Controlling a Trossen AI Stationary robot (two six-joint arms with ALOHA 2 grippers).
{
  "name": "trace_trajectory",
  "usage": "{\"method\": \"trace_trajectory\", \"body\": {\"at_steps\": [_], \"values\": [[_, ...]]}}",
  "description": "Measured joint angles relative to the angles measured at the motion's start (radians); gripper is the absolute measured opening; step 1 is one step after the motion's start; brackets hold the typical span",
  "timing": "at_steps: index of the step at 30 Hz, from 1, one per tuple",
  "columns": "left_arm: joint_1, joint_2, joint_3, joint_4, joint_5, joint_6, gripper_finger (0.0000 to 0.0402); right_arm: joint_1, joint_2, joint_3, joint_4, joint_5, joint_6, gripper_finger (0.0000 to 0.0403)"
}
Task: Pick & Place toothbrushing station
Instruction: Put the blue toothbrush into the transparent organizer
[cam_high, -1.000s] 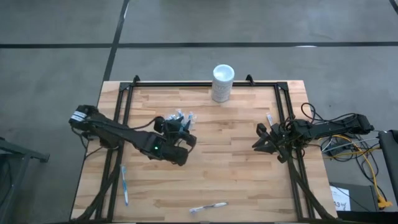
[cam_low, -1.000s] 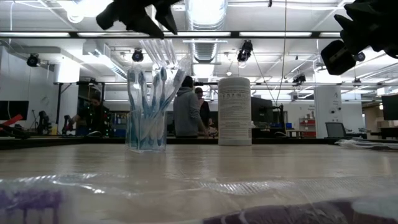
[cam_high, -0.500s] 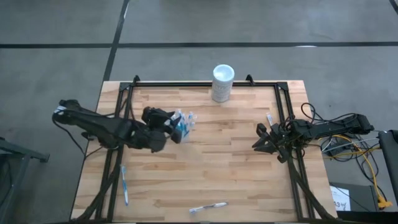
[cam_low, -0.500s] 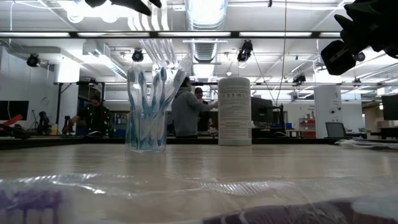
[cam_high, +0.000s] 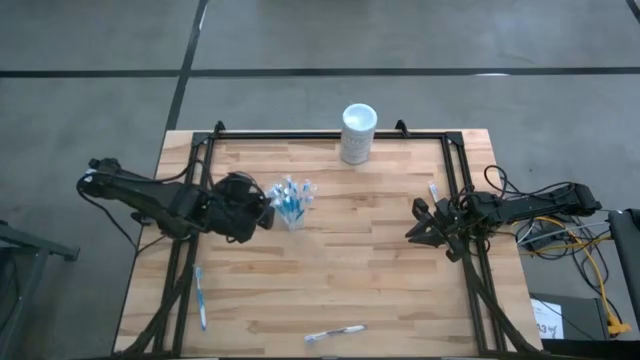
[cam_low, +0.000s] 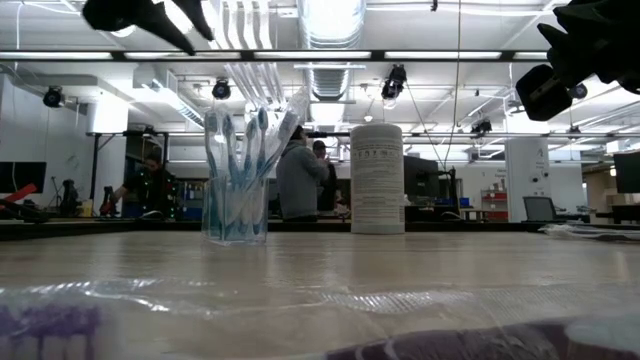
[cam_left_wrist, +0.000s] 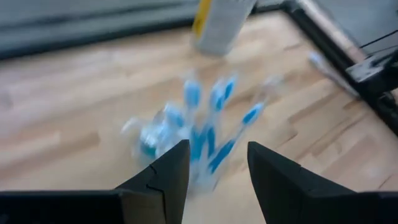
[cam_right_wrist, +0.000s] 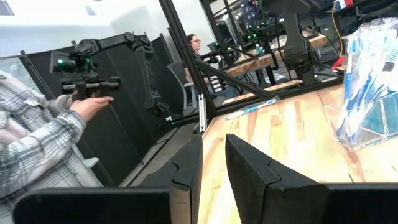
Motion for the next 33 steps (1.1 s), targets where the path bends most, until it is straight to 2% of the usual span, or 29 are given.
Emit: {"method": "trace_trajectory", "body": {"at_steps": [7,10,15,19,22,26,33], "values": [[0.000,0.000,0.000,-0.174,0.189,-0.276,0.0165,0.000,0.000,0.000,0.000,0.000,0.000,0.0068],[0.000,0.000,0.000,-0.224,0.287,-0.341,0.0165,0.000,0.000,0.000,0.000,0.000,0.000,0.0068],[0.000,0.000,0.000,-0.324,0.427,-0.337,0.0165,0.000,0.000,0.000,0.000,0.000,0.000,0.0068],[-0.001,0.001,0.000,-0.349,0.531,-0.237,0.0165,0.000,0.000,0.000,0.000,0.000,0.000,0.0068],[-0.013,0.004,0.000,-0.380,0.550,-0.253,0.0165,0.000,0.000,0.000,0.000,0.000,0.000,0.0068],[-0.050,0.006,-0.010,-0.450,0.561,-0.433,0.0165,0.000,0.000,0.000,0.000,0.000,0.000,0.0068],[-0.133,0.006,-0.049,-0.478,0.685,-0.595,0.0165,0.000,0.000,0.000,0.000,0.000,0.000,0.0068]]}}
